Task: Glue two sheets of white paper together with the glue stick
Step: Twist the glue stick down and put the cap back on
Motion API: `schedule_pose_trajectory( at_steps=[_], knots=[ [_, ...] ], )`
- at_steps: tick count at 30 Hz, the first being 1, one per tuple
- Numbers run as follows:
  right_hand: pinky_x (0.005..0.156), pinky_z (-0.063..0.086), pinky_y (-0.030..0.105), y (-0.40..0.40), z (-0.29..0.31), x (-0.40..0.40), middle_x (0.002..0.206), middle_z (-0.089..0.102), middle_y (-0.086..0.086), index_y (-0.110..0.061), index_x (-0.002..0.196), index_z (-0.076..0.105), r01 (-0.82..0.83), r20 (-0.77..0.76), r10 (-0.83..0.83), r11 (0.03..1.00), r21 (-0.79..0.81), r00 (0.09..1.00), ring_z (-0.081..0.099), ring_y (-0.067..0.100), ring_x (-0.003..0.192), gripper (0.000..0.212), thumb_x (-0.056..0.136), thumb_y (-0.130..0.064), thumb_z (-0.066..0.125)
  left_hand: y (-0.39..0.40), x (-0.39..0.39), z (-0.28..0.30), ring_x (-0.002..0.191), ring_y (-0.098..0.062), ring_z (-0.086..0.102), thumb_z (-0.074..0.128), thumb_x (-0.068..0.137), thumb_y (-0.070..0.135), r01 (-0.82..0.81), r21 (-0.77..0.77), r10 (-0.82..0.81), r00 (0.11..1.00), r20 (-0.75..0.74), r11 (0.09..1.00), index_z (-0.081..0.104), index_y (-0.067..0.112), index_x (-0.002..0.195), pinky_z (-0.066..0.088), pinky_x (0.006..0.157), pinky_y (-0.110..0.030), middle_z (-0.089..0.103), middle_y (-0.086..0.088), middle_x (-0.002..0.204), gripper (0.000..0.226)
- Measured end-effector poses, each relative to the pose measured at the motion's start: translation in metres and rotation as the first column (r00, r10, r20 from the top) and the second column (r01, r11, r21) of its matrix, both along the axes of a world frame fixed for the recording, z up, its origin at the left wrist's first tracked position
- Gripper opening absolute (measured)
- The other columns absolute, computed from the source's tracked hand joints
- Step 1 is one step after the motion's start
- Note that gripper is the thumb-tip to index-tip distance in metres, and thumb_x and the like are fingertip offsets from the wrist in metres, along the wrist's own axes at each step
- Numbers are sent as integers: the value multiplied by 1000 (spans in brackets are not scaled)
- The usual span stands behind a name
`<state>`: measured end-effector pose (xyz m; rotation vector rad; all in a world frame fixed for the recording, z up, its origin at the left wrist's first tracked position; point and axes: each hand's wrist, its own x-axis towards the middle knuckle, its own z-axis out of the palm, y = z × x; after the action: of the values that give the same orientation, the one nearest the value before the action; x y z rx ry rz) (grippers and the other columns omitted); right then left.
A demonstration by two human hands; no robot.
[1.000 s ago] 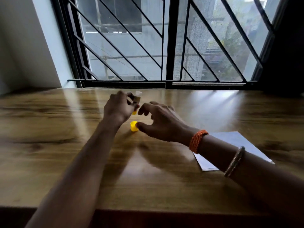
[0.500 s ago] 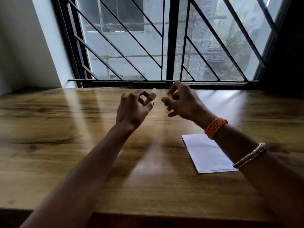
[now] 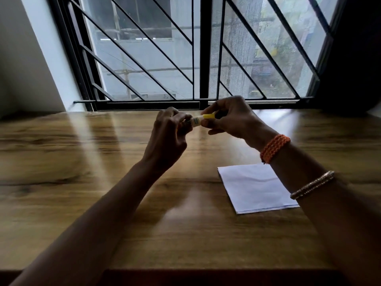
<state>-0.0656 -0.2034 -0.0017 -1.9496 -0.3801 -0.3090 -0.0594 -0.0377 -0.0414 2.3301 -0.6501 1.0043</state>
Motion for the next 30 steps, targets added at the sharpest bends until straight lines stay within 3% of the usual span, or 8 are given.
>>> schedule_pose_trajectory(
  at_steps=[7, 10, 15, 18, 21, 24, 26, 30],
  knots=[
    [63, 61, 31, -19, -2, -8, 73, 67, 8, 10, 99, 65, -121, 44, 132, 974, -193, 990, 66, 8, 60, 23, 77, 4, 70, -6, -7, 1, 89, -11, 34, 62, 80, 0, 56, 185, -74, 993, 94, 981, 61, -4, 107, 32, 71, -5, 58, -17, 95, 27],
    [60, 61, 33, -24, -2, -9, 66, 63, 5, 8, 99, 64, -163, -61, 154, 966, -199, 986, 65, 5, 54, 17, 83, 1, 65, -11, -11, -1, 89, -13, 35, 60, 81, -3, 35, 245, -75, 985, 158, 969, 60, -5, 101, 30, 77, -10, 56, -18, 96, 20],
    [55, 60, 29, -39, -5, -15, 61, 54, 5, 1, 87, 66, -255, -257, 198, 943, -213, 946, 57, 5, 47, 12, 91, -2, 55, -21, -20, -8, 92, -21, 38, 49, 84, 2, 15, 336, -124, 944, 306, 942, 59, -5, 99, 44, 76, -29, 57, -18, 99, 19],
    [57, 61, 33, -43, -16, -16, 56, 43, 0, -1, 86, 67, -244, -288, 147, 909, -337, 946, 46, 2, 43, 23, 93, -21, 56, -29, -20, -18, 93, -20, 44, 57, 80, 0, 99, 195, -110, 993, 50, 976, 63, 4, 95, 45, 69, -29, 58, -10, 97, 16],
    [56, 51, 34, -41, -23, -14, 58, 44, -1, -5, 84, 66, -154, -138, 98, 852, -501, 986, 46, 12, 53, 26, 87, -31, 63, -34, -11, -26, 86, -20, 54, 59, 76, -5, 153, -75, -165, 963, -215, 985, 67, 7, 92, 39, 68, -23, 62, -8, 92, 21],
    [58, 41, 19, -48, -19, -14, 73, 57, -10, -16, 100, 67, -75, -50, 56, 803, -591, 997, 51, 7, 64, 30, 80, -39, 69, -26, -6, -26, 81, -16, 56, 59, 80, 1, 35, -272, -124, 939, -319, 962, 66, 9, 101, 39, 68, -22, 63, 0, 89, 23],
    [68, 44, 18, -53, -18, -18, 94, 60, -10, -24, 107, 64, -151, -161, 61, 750, -644, 985, 55, 7, 87, 40, 75, -46, 72, -19, -1, -27, 81, -18, 58, 58, 84, 7, -36, -343, -109, 913, -394, 939, 64, 10, 104, 40, 69, -24, 62, 0, 89, 21],
    [105, 35, 39, -56, -27, -37, 130, 35, -12, -38, 131, 40, -352, -401, 12, 501, -791, 916, 34, 12, 121, 86, 57, -69, 68, -15, 0, -27, 81, -21, 59, 55, 87, 8, -33, -351, -145, 872, -468, 936, 63, 10, 106, 43, 70, -28, 63, -5, 90, 20]
  ],
)
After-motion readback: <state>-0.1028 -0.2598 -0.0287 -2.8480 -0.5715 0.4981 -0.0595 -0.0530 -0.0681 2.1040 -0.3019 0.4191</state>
